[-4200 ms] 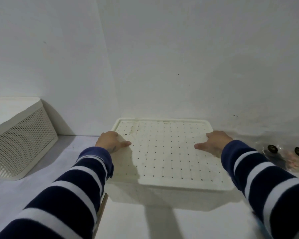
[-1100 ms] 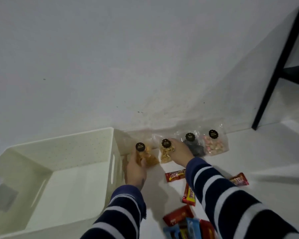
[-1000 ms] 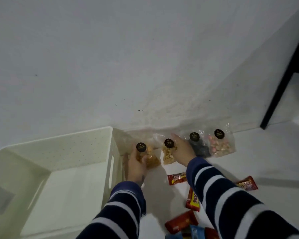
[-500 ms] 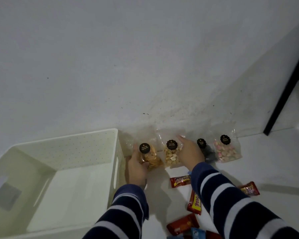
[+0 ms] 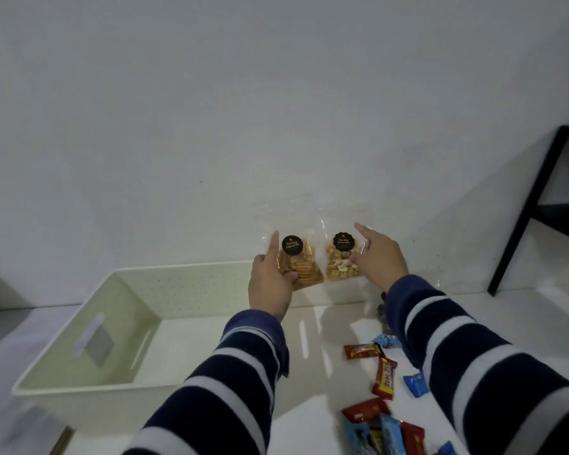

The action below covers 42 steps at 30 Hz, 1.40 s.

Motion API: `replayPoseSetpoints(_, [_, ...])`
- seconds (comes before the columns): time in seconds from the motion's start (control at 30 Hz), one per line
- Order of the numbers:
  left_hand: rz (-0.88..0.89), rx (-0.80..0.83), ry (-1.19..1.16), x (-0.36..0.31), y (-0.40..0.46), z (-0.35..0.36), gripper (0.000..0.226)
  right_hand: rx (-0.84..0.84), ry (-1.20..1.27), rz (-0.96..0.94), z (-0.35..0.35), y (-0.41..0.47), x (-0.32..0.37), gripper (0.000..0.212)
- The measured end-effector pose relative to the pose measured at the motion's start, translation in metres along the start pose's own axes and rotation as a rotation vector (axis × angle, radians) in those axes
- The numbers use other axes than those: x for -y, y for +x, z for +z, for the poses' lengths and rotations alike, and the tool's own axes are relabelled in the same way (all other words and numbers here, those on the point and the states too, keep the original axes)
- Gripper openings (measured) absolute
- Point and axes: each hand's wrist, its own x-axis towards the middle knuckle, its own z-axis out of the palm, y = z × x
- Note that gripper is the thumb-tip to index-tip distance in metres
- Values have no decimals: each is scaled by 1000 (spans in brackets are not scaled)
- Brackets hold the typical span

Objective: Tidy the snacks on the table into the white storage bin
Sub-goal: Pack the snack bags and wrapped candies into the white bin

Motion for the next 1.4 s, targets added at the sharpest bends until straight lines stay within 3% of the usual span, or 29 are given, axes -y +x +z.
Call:
replayPoseSetpoints(0.23, [-39,49,2,65,7,-114,87,100,-67,-56,80,-33,77,69])
replayPoseSetpoints(0.47, [-317,120,110,189,5,-207,91,330,-2,98,213,-55,111,68])
replayPoseSetpoints(0.83, [-381,193,284,284,65,-201,88,389,173,351,367,-31,90,66])
replayPoseSetpoints(1.13, [-420,199,486,313,85,-174,49,439,72,307,392,-18,71,63])
replayPoseSetpoints(1.4, [-349,213,510,251,76,-198,56,574,-238,138,327,-28,108,59])
